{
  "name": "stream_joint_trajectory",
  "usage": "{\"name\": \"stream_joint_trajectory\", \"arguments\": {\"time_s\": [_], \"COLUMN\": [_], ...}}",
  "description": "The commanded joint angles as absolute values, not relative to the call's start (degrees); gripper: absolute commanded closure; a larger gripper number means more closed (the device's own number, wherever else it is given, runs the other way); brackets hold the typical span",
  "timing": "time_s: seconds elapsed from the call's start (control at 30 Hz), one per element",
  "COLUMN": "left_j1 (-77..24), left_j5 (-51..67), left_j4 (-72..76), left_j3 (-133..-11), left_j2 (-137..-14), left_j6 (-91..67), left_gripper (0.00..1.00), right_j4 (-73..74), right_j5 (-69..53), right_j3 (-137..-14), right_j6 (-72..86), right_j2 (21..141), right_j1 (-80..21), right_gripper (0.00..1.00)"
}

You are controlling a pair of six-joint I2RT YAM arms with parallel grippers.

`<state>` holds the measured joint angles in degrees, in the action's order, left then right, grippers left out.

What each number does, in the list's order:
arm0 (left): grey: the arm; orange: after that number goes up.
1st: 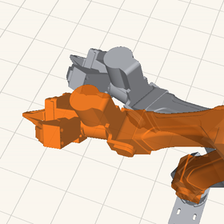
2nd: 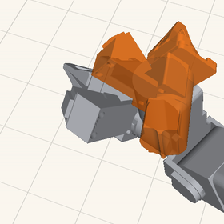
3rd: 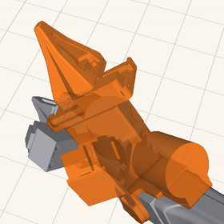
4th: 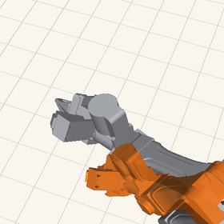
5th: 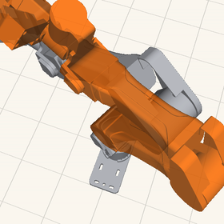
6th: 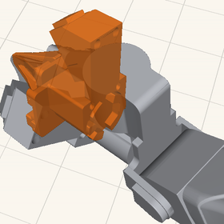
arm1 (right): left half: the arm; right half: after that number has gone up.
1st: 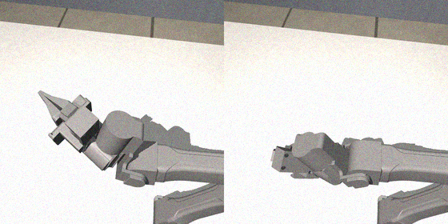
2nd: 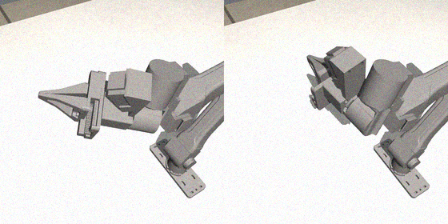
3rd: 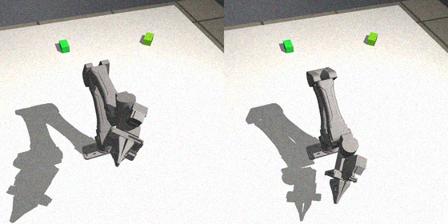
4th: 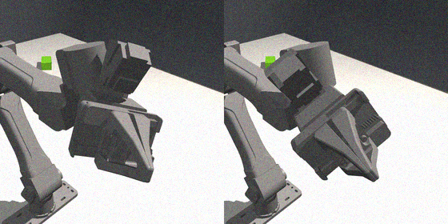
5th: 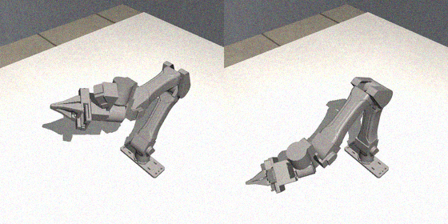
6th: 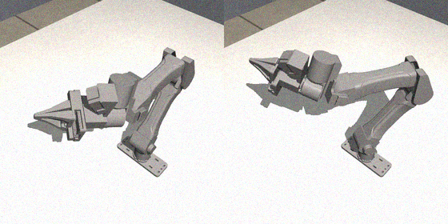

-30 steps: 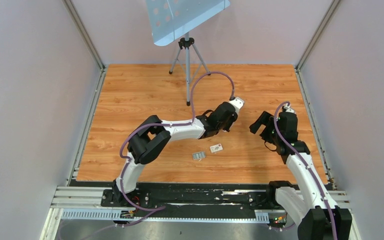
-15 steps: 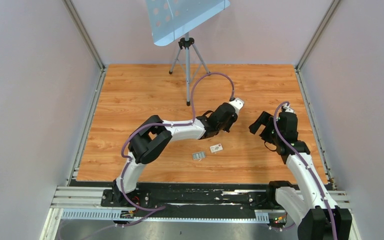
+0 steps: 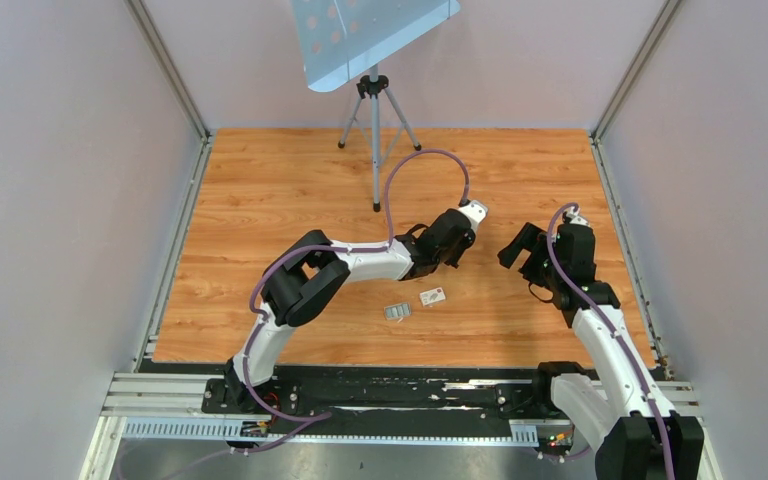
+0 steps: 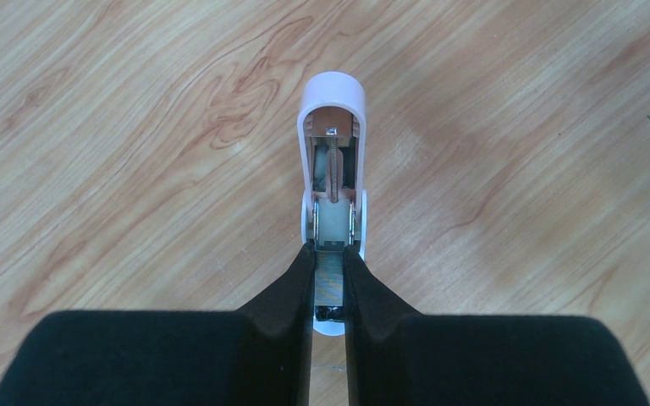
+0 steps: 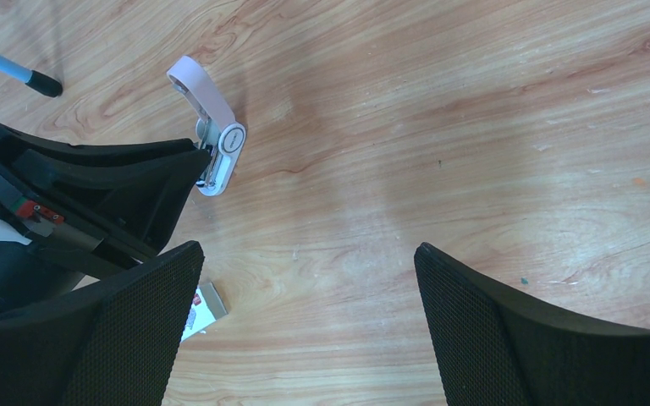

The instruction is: Load the staples into the stapler

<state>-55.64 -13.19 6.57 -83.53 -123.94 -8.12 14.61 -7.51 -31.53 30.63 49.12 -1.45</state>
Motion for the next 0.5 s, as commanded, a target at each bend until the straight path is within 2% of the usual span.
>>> {"name": "stream_joint_trajectory", "arguments": {"time_s": [0.0,0.47], "left_j1": [-55.72,-55.72], "left_j5": [-14.05,-13.54], "left_j4": [7.78,7.83], "left_j3": [-83.15,-83.14], "left_j2": [-125.29,-125.39], "left_j6": [-8.34,-8.56], "left_gripper": [0.86,0.86], "right_j4": [14.9,14.19], "right_j5": [-8.29,-8.52], "right_j3": [-30.77,-30.72], "right_j6": [30.39,30.36], "right_j2": [49.58,50.17], "right_j1": [-0.53,0.95], "right_gripper": [0.0,0.0]}}
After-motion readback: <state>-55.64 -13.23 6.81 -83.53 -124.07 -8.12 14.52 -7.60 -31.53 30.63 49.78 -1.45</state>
